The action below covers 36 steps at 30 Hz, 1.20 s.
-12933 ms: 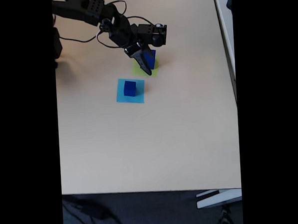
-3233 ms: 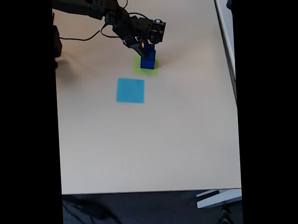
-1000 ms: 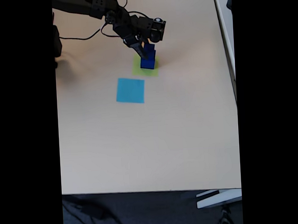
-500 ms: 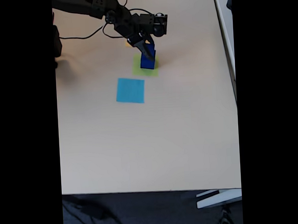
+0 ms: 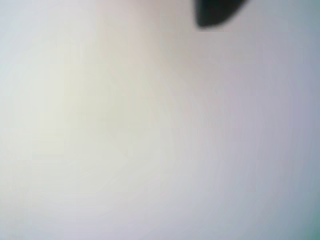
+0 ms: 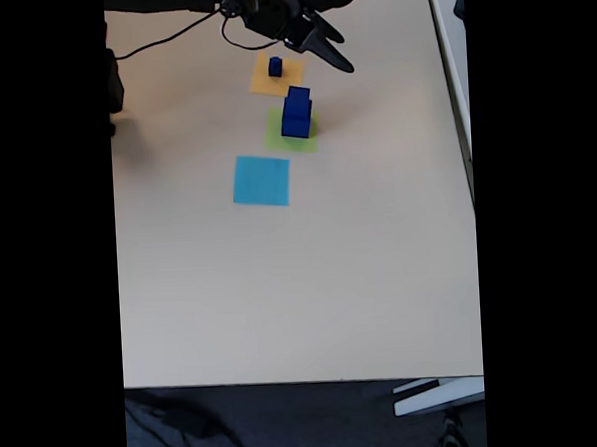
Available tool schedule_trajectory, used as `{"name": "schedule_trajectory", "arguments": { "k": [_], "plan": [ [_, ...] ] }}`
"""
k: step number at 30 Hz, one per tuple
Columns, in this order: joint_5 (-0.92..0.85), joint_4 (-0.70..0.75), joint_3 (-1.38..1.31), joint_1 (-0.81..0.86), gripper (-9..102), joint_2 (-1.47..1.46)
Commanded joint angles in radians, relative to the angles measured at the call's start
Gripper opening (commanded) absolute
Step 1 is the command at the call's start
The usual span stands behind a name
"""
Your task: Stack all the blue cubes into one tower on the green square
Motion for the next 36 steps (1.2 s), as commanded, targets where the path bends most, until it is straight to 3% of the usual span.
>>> {"name": "schedule_trajectory", "arguments": {
  "k": [1, 9, 17, 26, 36],
  "plan": [
    [0.146, 0.101, -0.123, -0.052, 41, -0.02],
    [0.428, 0.316, -0.244, -0.175, 40, -0.135],
    [0.488, 0.373, -0.256, -0.241, 38, -0.163],
    [0.54, 0.356, -0.118, -0.307, 36, -0.146],
    [0.532, 0.164, 0.118, -0.308, 34, -0.121]
  ]
}}
